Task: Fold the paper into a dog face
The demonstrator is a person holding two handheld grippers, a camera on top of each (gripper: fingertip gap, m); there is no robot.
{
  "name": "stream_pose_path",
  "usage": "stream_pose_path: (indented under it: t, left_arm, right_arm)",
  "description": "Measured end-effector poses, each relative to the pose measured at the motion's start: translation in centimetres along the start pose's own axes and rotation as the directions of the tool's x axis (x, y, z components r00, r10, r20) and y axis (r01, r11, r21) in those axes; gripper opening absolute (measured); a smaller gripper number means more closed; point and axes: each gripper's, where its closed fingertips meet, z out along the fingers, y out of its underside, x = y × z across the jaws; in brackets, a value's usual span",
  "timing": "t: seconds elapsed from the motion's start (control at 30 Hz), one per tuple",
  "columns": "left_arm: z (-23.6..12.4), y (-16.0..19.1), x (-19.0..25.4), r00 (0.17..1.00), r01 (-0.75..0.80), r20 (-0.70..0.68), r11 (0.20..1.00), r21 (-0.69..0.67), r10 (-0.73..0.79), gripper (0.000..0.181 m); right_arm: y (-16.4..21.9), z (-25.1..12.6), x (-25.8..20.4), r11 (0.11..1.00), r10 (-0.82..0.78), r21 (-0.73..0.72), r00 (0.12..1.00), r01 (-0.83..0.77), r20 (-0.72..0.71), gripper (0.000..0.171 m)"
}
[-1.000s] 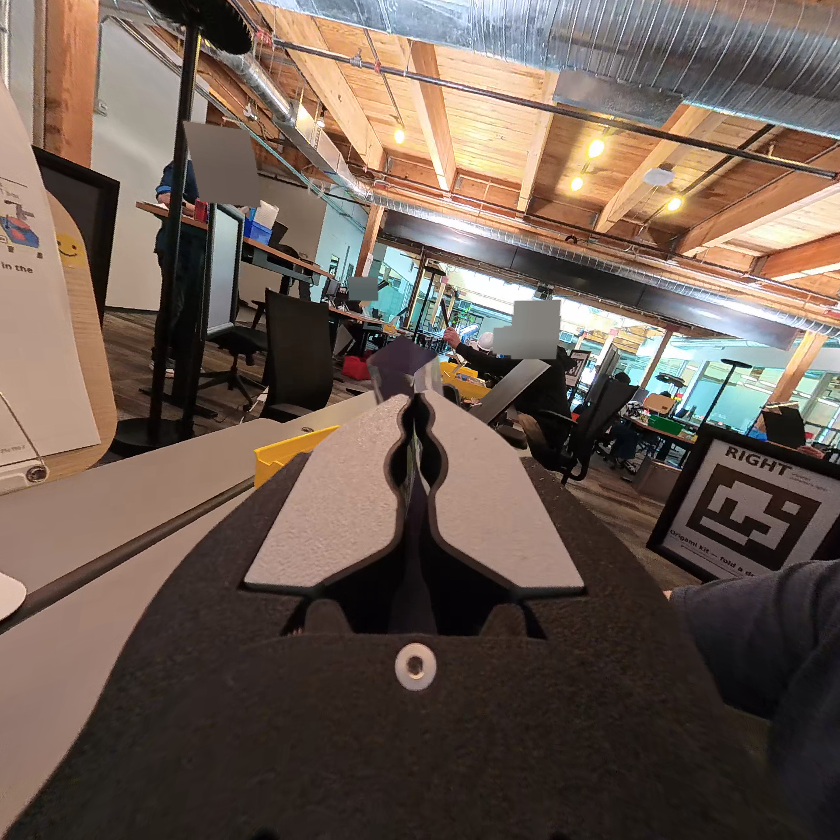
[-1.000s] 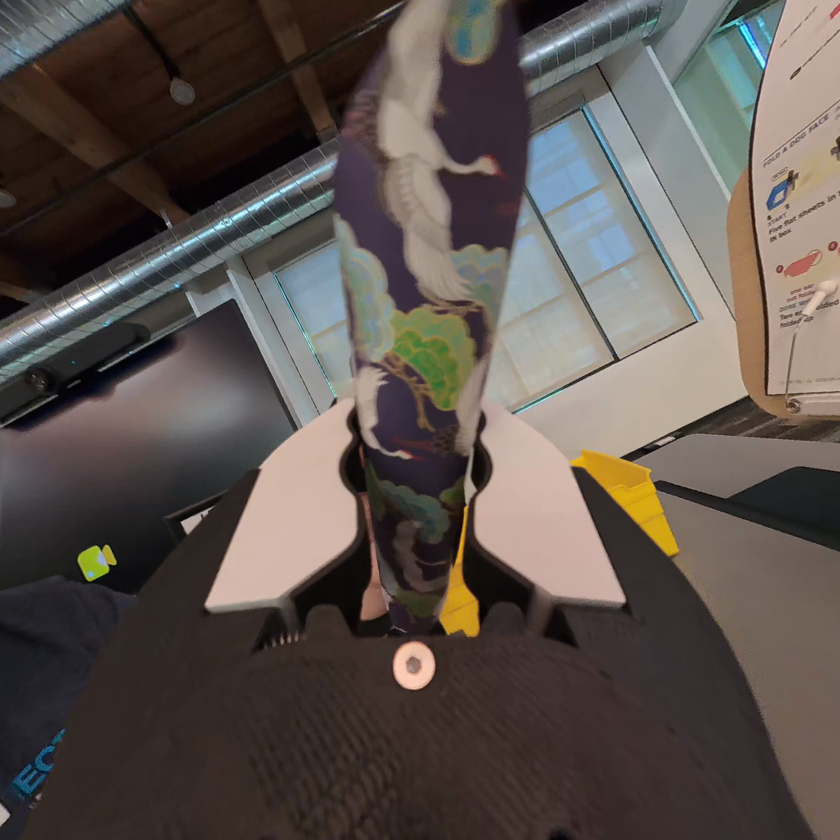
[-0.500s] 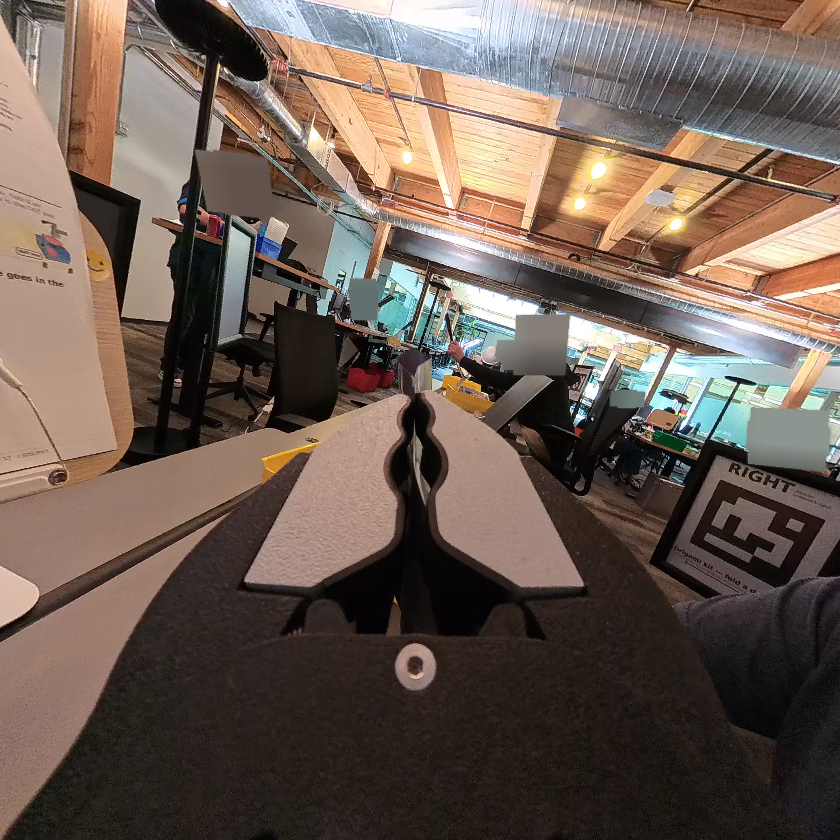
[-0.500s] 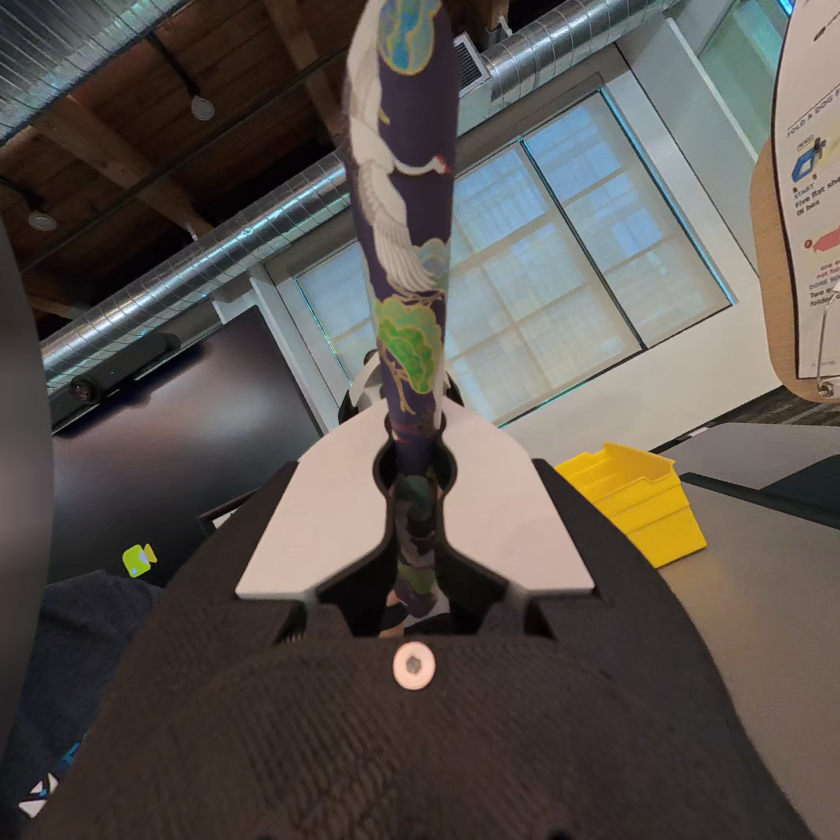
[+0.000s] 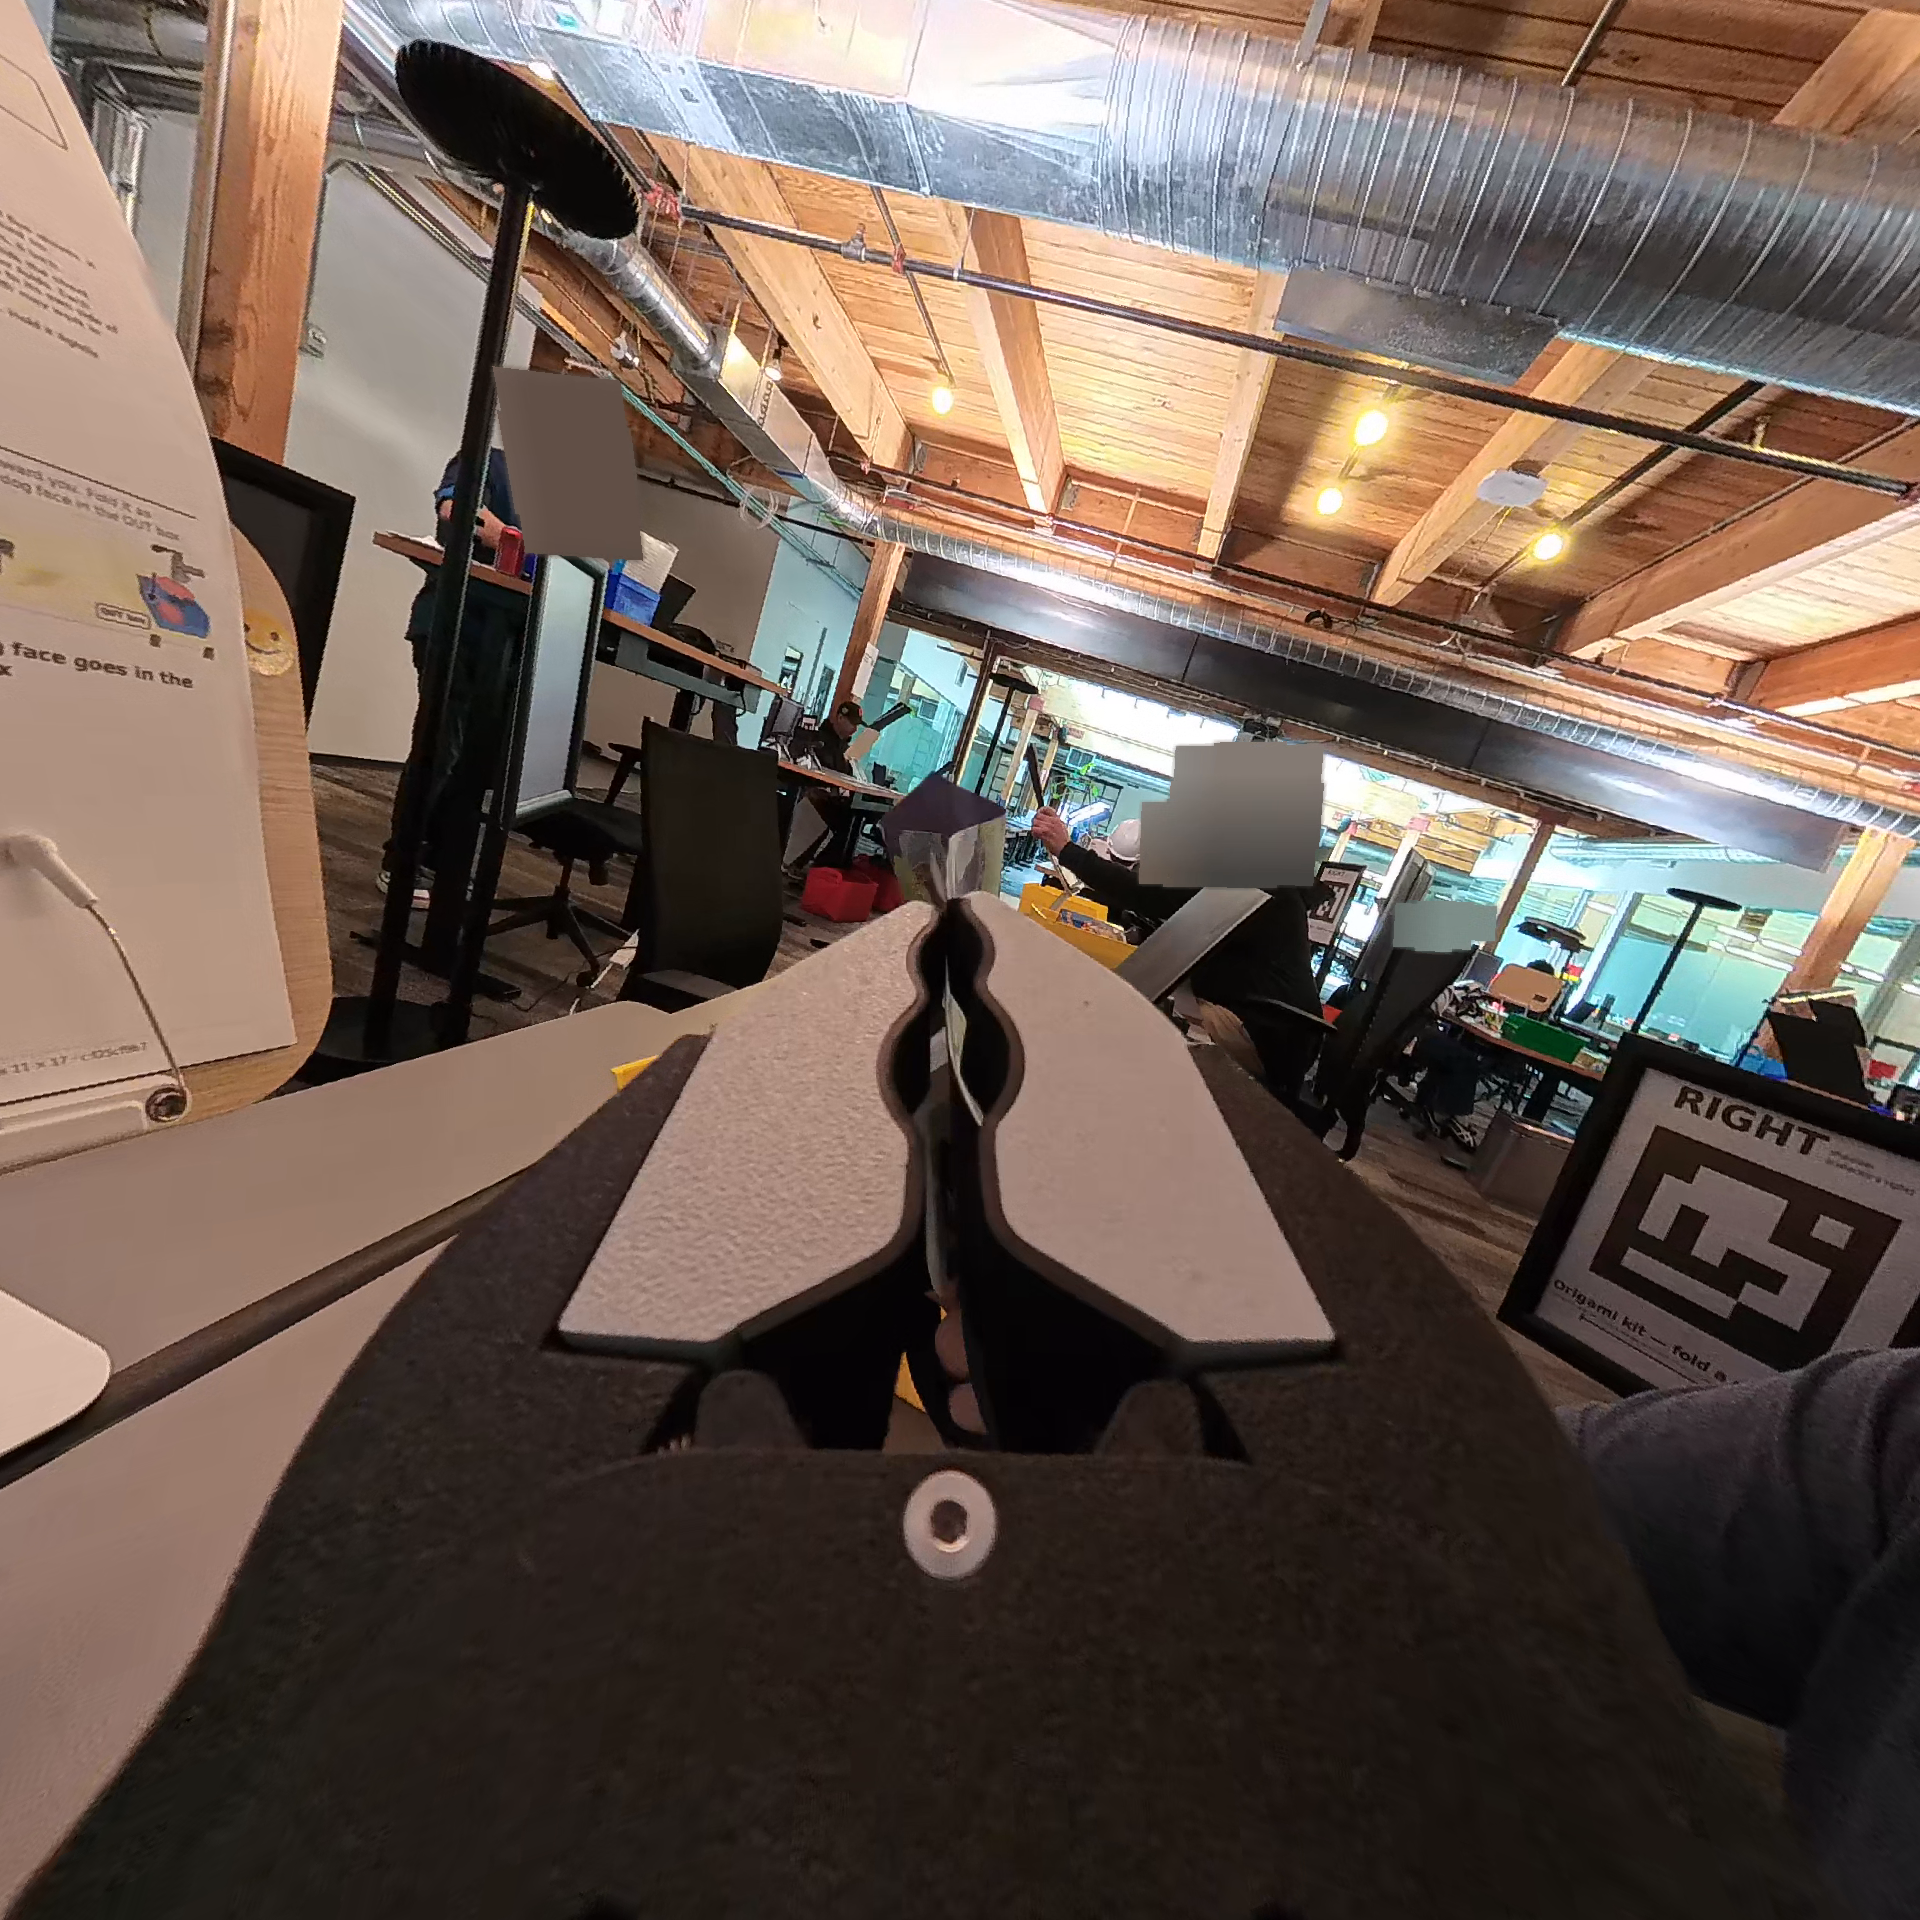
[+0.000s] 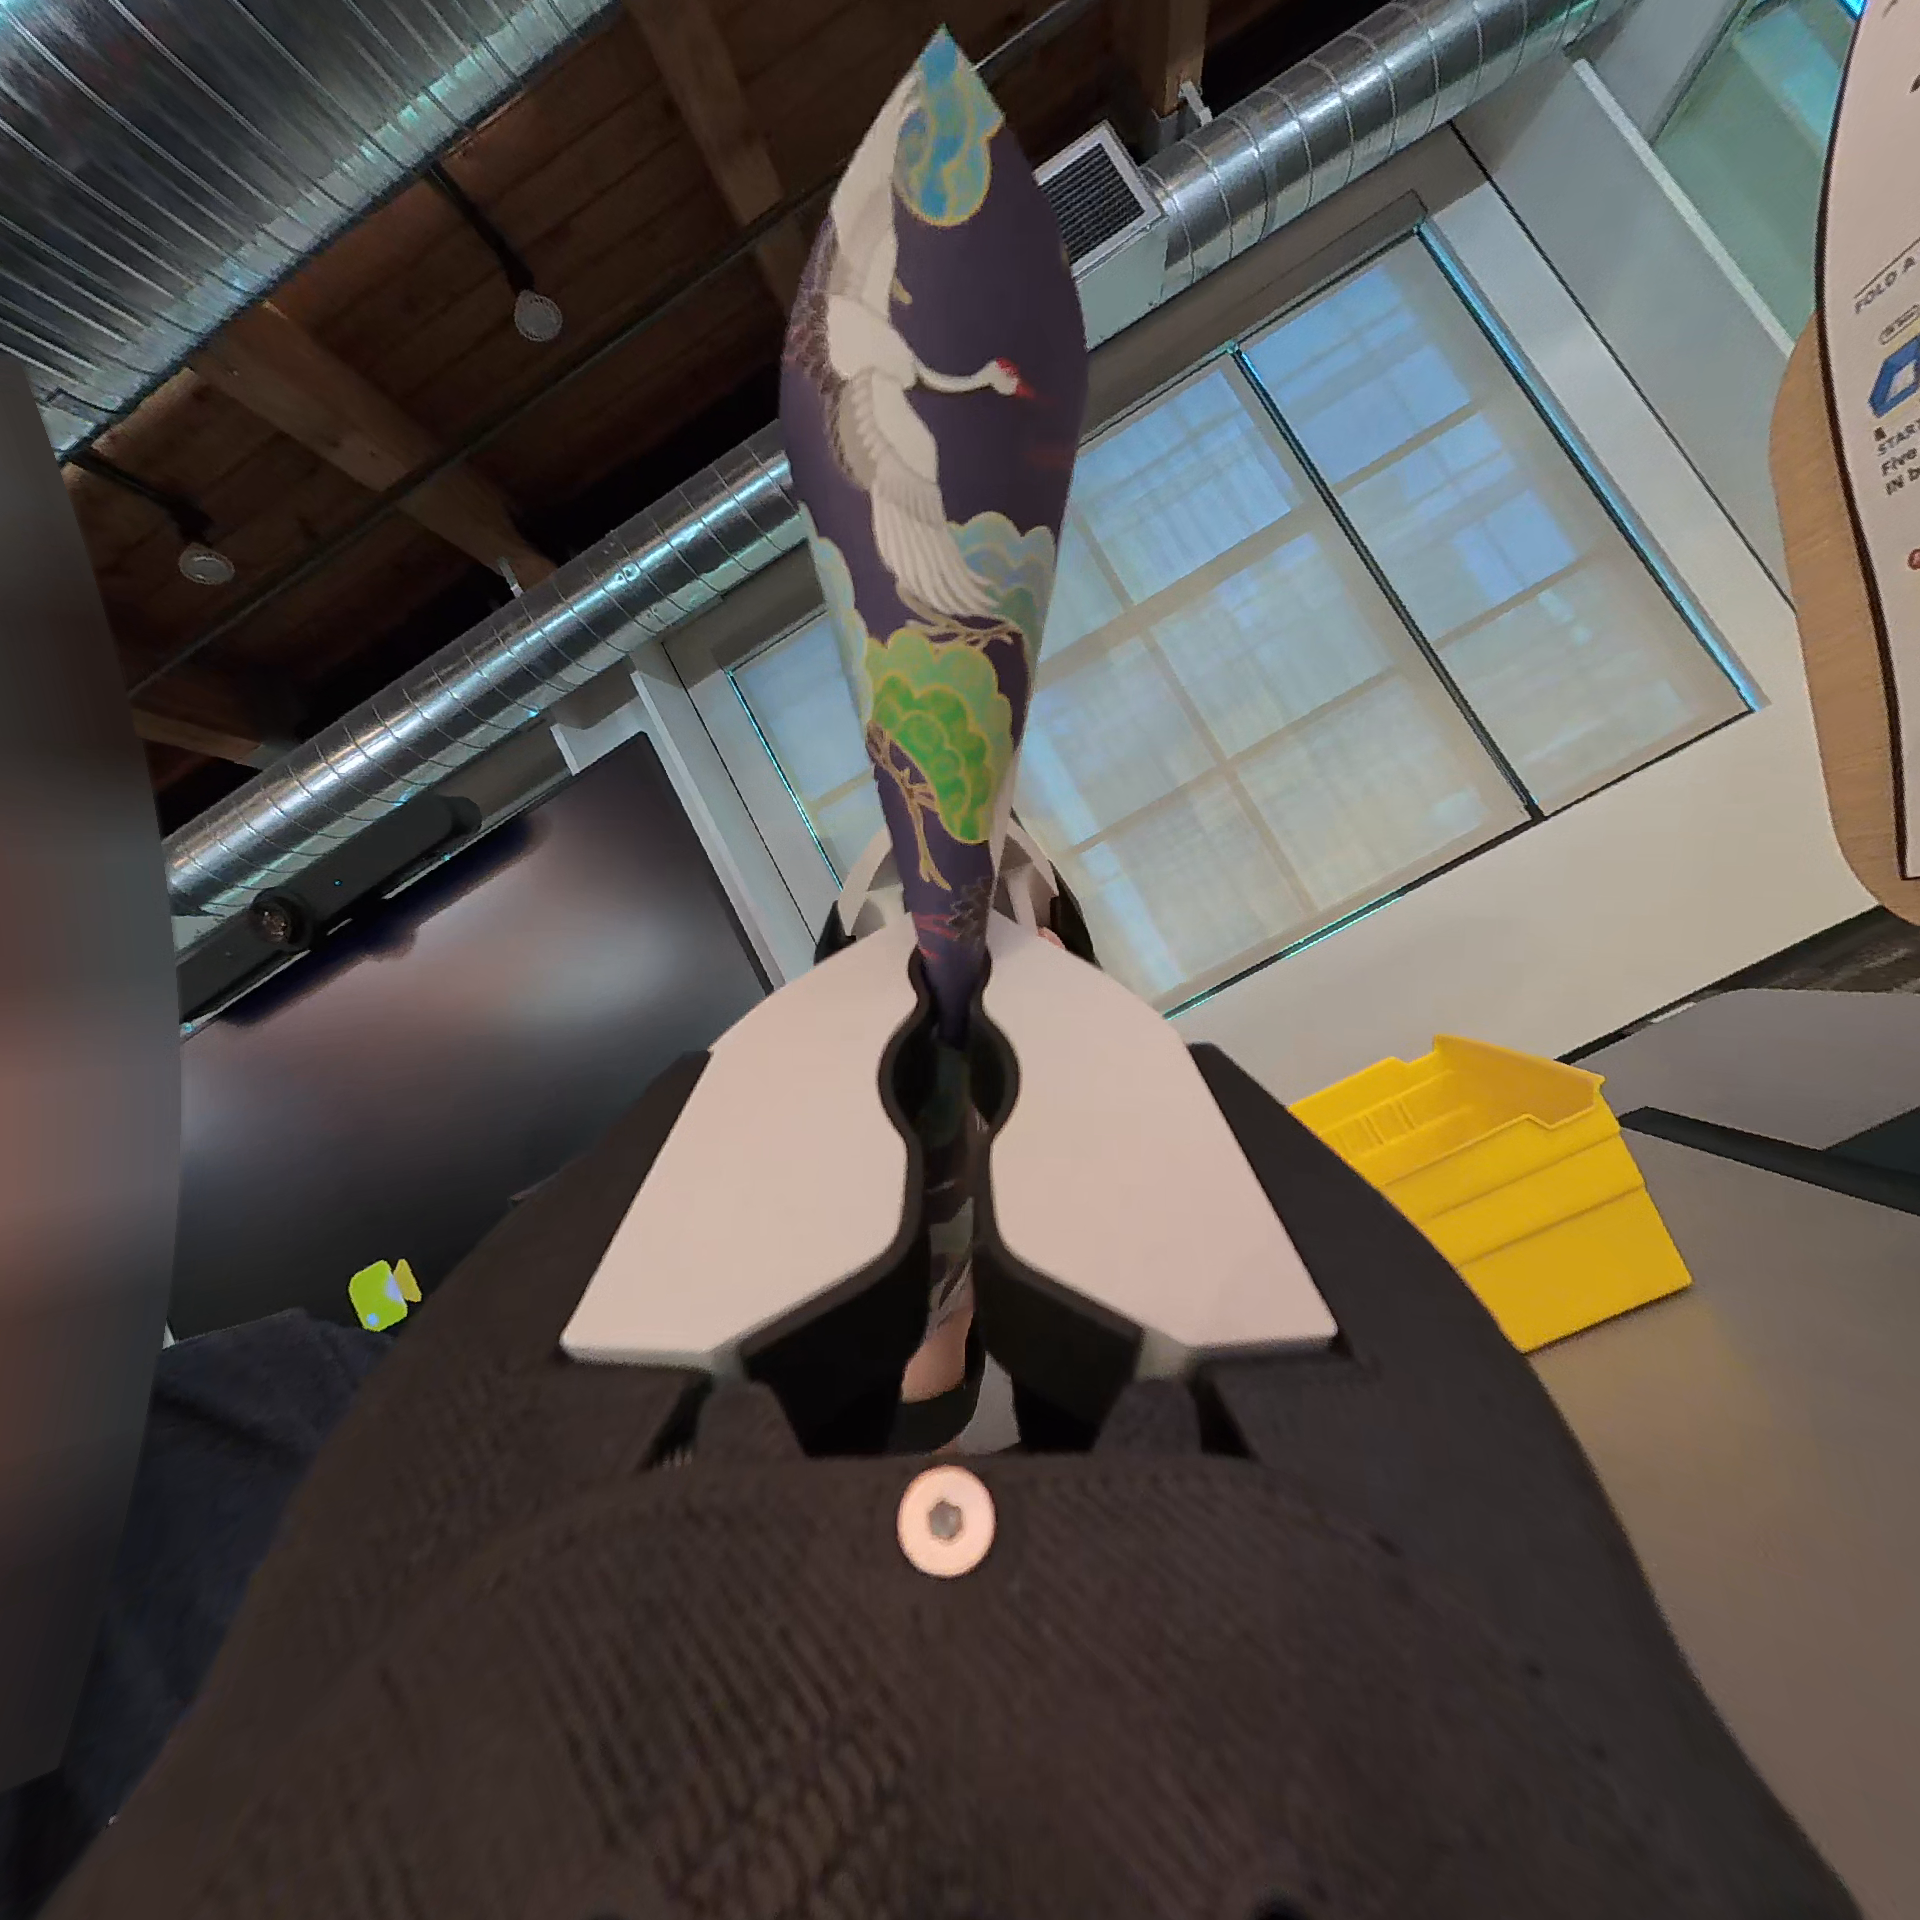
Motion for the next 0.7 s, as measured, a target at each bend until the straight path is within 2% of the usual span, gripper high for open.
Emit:
stream_pose_path:
  t: [0.7]
  left_arm:
    - [-0.35,-0.25,-0.58,1.000,0.001,0.026,1.000,0.012,-0.001,0.000]
  right_arm:
    - [0.26,-0.17,0.47,0.999,0.047,0.009,0.999,-0.047,0.014,0.000]
